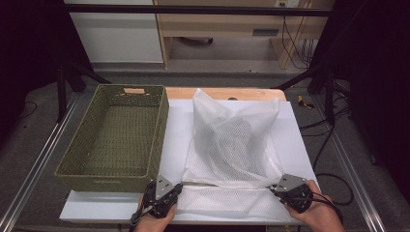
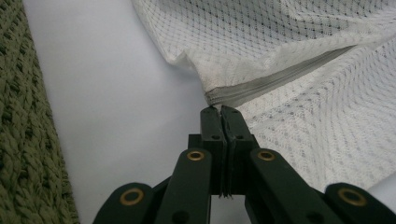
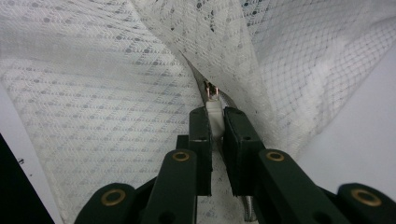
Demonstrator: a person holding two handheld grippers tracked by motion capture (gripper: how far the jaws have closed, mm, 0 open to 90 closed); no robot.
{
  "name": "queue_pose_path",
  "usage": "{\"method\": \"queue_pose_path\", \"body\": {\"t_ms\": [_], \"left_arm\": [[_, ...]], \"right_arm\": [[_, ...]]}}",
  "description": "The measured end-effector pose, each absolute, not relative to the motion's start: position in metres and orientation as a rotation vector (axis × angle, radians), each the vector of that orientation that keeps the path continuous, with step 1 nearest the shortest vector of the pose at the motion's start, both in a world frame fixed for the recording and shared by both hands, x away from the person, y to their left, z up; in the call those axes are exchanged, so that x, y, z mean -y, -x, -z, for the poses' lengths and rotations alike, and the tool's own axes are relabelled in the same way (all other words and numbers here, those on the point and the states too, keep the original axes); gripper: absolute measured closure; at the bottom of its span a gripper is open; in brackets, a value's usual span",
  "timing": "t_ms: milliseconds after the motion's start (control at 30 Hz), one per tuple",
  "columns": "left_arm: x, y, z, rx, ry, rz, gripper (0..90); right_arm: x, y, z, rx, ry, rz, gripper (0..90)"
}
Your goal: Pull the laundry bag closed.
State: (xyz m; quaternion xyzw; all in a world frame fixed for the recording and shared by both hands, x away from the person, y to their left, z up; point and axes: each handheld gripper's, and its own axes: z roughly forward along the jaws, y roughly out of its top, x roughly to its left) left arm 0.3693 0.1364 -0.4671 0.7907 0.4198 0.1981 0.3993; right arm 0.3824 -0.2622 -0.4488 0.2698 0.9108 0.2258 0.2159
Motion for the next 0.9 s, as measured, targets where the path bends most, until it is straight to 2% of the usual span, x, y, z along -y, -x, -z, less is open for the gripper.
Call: {"method": "queue_pose_path", "body": {"t_ms": [900], "left_arm": [[-0.138,-0.369,0.463,-1.062,-1.994,-0.507,89.0]], "right_arm": [[0.279,-0.373,0.445,-2.502,-0.788,-0.623,82.2]]}}
